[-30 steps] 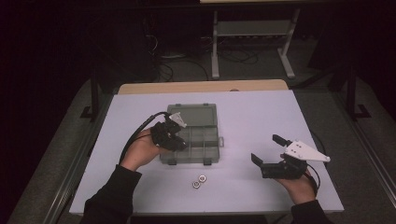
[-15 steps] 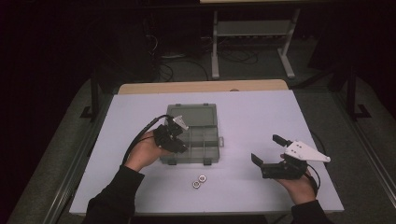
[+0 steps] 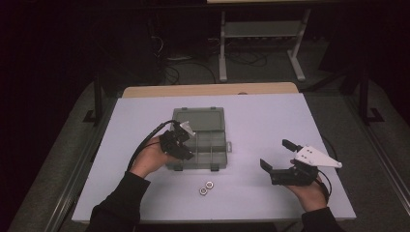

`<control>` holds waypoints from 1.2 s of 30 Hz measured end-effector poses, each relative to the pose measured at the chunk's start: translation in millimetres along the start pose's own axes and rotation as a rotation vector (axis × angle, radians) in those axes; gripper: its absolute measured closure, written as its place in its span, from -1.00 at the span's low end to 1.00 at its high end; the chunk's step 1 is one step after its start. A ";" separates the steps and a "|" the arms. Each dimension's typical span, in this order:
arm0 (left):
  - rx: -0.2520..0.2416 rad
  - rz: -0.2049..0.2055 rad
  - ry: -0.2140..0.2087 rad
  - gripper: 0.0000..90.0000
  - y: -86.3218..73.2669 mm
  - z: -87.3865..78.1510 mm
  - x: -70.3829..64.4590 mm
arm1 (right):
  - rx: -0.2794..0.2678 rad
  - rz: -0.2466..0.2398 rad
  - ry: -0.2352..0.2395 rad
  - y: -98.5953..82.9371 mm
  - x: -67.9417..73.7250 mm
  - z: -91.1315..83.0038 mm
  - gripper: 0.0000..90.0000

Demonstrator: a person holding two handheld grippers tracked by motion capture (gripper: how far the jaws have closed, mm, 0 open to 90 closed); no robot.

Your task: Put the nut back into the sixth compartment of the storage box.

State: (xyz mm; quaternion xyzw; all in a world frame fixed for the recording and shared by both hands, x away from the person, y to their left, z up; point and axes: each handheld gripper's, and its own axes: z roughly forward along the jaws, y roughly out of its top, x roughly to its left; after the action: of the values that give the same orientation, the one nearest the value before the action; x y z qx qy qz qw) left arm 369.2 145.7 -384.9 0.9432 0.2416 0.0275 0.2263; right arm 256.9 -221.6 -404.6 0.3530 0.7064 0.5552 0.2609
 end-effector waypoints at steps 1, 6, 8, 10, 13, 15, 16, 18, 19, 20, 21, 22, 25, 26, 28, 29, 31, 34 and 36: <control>-0.010 0.005 0.007 0.26 0.2 -2.3 0.8 | -0.001 -0.001 0.000 0.0 -0.1 0.1 -1.00; -0.043 -0.020 0.039 -0.52 -0.7 -8.9 1.2 | 0.000 0.000 0.000 0.0 0.0 0.1 -1.00; -0.044 -0.013 0.044 -0.74 -1.4 -10.9 1.2 | 0.001 0.001 -0.001 0.0 0.3 0.1 -1.00; -0.053 -0.024 0.042 -0.89 -1.8 -11.1 -0.2 | 0.002 0.002 0.000 0.0 0.4 0.2 -1.00; -0.040 -0.017 0.032 -0.96 -2.6 -11.4 -2.7 | 0.003 0.004 0.000 -0.1 0.3 0.2 -1.00; -0.032 -0.017 0.028 -1.00 -2.6 -11.1 -5.2 | 0.002 0.002 0.000 -0.1 0.2 0.3 -1.00; -0.032 -0.012 0.029 -1.00 -2.4 -11.3 -6.3 | 0.002 0.003 0.000 -0.1 0.2 0.3 -1.00; -0.036 -0.012 0.029 -1.00 -2.5 -12.1 -8.8 | 0.002 0.004 0.000 -0.1 0.2 0.2 -1.00; -0.037 -0.012 0.027 -1.00 -2.6 -12.8 -9.5 | 0.001 0.004 0.000 0.0 0.1 0.0 -1.00; -0.042 -0.014 0.026 -1.00 -2.9 -13.4 -11.3 | -0.002 0.002 0.001 0.0 -0.2 0.1 -1.00; -0.044 -0.015 0.021 -1.00 -3.0 -13.8 -12.3 | -0.001 -0.002 0.000 -0.1 -0.6 -0.1 -1.00; -0.046 -0.015 0.014 -1.00 -3.2 -14.5 -14.3 | -0.002 -0.001 0.000 -0.1 -0.5 -0.1 -1.00; -0.051 -0.006 -0.004 -1.00 -3.6 -15.2 -18.8 | -0.001 0.002 0.000 -0.1 -0.8 -0.1 -1.00; -0.053 -0.007 -0.012 -1.00 -3.8 -15.1 -20.7 | 0.000 0.003 0.000 -0.1 -0.8 -0.1 -1.00; -0.057 -0.001 -0.018 -1.00 -4.1 -14.8 -24.6 | 0.001 0.004 0.000 -0.1 -0.7 -0.2 -1.00; -0.052 0.004 -0.020 -1.00 -4.1 -15.3 -25.6 | 0.000 0.003 -0.001 -0.1 -0.7 -0.1 -1.00; -0.054 0.006 -0.025 -1.00 -4.3 -15.8 -29.1 | 0.000 0.003 0.000 -0.1 -0.7 -0.1 -1.00; -0.058 0.020 -0.036 -1.00 -4.5 -16.0 -34.5 | 0.002 0.005 0.000 0.0 -0.6 0.0 -1.00; -0.053 0.025 -0.044 -1.00 -4.1 -15.1 -38.2 | 0.002 0.005 0.000 0.0 -0.5 0.2 -1.00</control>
State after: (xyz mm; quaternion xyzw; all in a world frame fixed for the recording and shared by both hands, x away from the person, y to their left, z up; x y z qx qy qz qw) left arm 331.2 137.4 -371.0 0.9402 0.2240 0.0158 0.2562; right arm 257.3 -221.8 -404.6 0.3553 0.7061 0.5550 0.2591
